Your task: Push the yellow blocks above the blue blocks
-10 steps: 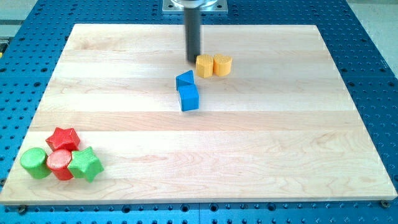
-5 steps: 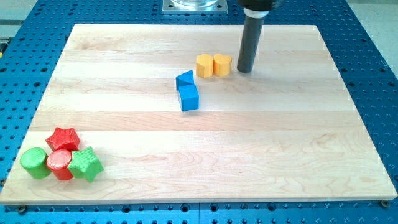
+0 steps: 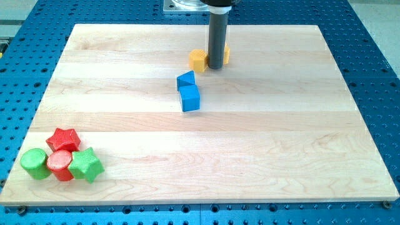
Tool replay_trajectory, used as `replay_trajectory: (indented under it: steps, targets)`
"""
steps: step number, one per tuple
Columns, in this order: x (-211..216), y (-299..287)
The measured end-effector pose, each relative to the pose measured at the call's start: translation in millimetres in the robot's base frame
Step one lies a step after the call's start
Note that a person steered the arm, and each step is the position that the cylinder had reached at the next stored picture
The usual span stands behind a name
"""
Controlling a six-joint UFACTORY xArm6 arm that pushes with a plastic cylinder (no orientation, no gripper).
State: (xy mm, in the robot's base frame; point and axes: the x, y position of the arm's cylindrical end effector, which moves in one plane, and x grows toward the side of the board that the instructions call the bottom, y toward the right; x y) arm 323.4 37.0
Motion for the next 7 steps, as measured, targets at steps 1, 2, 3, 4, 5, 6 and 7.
replay_trajectory:
  steps: [1,2,3,4,5,6,7]
  targets:
    - [-8,-10]
    - [-21,-24]
    - [-32,-48]
    - [-9,-63]
    - [-9,-59]
    - [-25,-123]
    - [2,-114]
